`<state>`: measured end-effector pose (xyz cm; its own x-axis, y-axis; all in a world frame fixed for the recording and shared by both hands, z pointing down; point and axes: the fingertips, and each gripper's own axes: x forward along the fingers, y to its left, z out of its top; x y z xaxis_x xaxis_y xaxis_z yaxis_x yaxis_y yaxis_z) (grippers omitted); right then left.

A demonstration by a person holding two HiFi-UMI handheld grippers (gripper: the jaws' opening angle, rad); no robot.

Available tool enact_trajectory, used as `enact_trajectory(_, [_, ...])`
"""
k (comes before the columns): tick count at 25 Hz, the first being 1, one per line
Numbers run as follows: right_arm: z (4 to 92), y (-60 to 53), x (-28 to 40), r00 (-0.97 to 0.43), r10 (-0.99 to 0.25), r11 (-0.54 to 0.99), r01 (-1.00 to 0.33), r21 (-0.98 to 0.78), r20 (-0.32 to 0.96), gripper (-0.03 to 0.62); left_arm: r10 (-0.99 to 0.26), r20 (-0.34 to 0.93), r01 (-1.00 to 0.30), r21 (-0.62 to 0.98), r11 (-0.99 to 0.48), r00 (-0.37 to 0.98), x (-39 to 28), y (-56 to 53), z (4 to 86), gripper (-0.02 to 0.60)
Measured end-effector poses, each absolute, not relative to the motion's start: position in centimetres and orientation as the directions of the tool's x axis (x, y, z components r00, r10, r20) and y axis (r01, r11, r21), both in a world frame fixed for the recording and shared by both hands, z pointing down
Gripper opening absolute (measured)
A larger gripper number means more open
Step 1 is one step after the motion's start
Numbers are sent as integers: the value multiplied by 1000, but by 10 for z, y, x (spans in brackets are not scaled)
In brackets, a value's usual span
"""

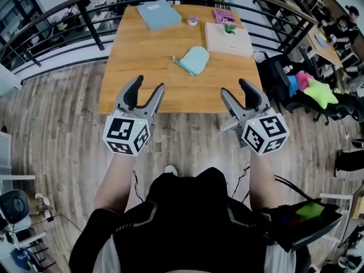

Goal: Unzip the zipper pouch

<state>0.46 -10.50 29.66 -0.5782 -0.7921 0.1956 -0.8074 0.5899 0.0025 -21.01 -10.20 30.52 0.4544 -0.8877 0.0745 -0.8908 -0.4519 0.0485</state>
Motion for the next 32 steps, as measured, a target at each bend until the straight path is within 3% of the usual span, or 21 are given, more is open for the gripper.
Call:
enact_trajectory(8, [320, -151, 4, -617, -751, 632, -775, -16, 235, 266, -894, 128, -903, 68, -423, 429, -208, -130, 330, 268])
enact_trajectory(21, [352, -254, 4, -771, -590, 789, -613, -30, 242, 259, -941, 172, -956, 66, -285, 292, -182, -188, 356, 267])
enact_trajectory(32, [441, -311, -1, -795, -489, 840, -540, -53, 359, 236, -935, 289, -978, 85, -190, 207, -177, -202, 418, 267])
